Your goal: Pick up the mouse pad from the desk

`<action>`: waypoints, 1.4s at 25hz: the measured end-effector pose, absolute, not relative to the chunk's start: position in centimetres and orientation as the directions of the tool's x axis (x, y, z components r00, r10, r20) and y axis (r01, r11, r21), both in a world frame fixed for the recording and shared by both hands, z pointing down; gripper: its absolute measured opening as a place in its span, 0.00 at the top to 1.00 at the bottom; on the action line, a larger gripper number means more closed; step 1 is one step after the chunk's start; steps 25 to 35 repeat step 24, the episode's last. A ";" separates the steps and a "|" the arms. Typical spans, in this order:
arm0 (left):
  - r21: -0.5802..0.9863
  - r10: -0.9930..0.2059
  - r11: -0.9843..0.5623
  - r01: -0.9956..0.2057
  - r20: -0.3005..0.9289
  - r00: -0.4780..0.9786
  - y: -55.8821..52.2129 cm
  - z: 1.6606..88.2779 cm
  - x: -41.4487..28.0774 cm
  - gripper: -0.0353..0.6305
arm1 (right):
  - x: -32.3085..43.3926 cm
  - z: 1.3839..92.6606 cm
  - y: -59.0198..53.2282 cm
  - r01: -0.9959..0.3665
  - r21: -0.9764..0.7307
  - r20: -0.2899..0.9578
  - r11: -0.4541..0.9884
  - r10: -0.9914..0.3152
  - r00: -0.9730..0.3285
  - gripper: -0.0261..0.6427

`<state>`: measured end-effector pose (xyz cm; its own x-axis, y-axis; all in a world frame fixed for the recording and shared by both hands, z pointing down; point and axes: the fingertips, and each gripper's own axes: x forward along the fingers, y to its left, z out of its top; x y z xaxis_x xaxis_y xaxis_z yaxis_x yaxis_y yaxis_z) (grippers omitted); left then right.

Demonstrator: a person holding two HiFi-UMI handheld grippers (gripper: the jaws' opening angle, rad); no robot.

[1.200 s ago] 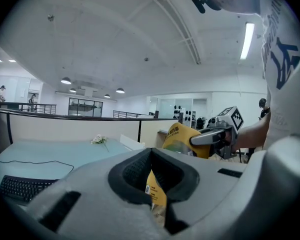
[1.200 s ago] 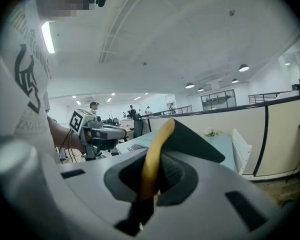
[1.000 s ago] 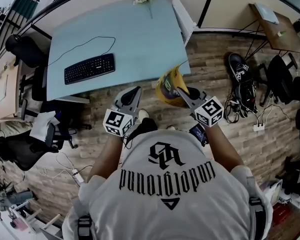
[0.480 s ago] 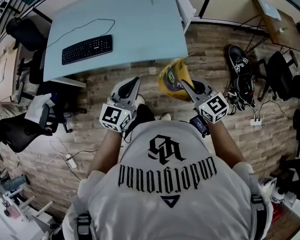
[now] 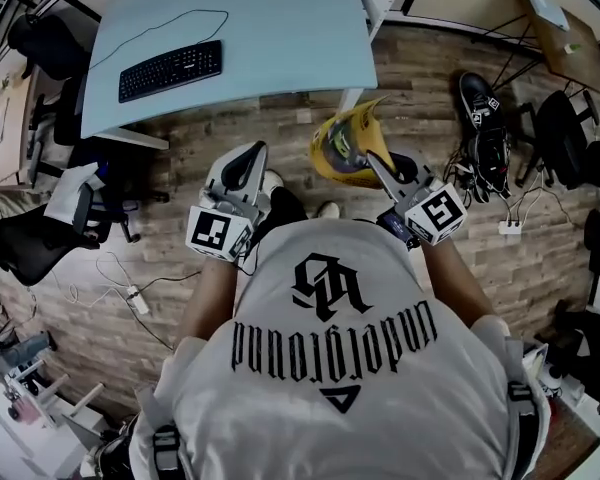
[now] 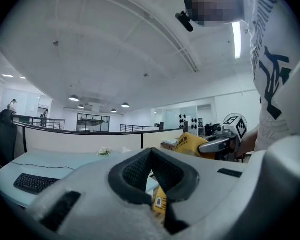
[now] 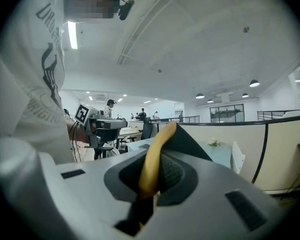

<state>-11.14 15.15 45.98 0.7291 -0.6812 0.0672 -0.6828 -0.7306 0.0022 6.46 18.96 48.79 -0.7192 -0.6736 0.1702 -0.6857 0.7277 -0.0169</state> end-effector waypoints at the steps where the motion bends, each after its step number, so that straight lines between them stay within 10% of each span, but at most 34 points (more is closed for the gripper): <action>1: -0.003 -0.683 -0.729 -0.685 0.069 0.727 15.2 45.9 -11.2 0.94 | 6.5 48.6 19.2 -0.686 -0.013 0.162 0.728 -0.675 -0.720 0.93; 35: 0.020 -0.703 -0.709 -0.705 0.058 0.709 13.5 45.9 -11.4 0.94 | 5.7 48.0 18.4 -0.669 0.012 0.153 0.744 -0.662 -0.734 0.93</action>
